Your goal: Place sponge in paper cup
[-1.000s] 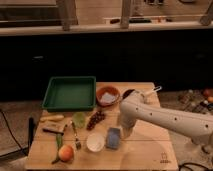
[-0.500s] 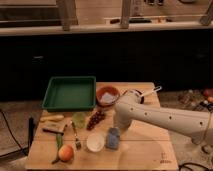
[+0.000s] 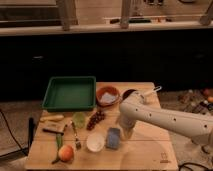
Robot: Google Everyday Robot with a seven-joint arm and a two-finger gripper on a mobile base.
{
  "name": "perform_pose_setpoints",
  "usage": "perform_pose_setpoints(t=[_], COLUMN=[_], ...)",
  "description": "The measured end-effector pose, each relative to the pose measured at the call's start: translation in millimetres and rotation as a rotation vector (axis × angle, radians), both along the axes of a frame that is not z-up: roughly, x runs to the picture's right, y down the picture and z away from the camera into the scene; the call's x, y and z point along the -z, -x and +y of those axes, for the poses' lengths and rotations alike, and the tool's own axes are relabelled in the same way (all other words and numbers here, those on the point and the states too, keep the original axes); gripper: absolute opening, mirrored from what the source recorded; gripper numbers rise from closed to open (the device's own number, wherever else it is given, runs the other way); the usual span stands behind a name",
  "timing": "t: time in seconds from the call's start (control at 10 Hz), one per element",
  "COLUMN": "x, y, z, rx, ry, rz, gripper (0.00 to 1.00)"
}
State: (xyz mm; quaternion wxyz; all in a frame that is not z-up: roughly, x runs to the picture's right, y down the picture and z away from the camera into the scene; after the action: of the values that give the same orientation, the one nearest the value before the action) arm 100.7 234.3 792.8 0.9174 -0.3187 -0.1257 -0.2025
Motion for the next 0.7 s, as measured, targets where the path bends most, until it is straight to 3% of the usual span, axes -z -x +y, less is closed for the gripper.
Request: perform_pose_setpoints(t=[0.2, 0.5, 0.7], x=[-2.4, -19.4, -22.0], y=[3, -4, -2], z=[3, 20, 22], rx=[-0.014, -0.029, -0.017], ry=[0.016, 0.031, 0.028], rz=[0.000, -0.001, -0.010], gripper=[0.55, 0.79, 0.80])
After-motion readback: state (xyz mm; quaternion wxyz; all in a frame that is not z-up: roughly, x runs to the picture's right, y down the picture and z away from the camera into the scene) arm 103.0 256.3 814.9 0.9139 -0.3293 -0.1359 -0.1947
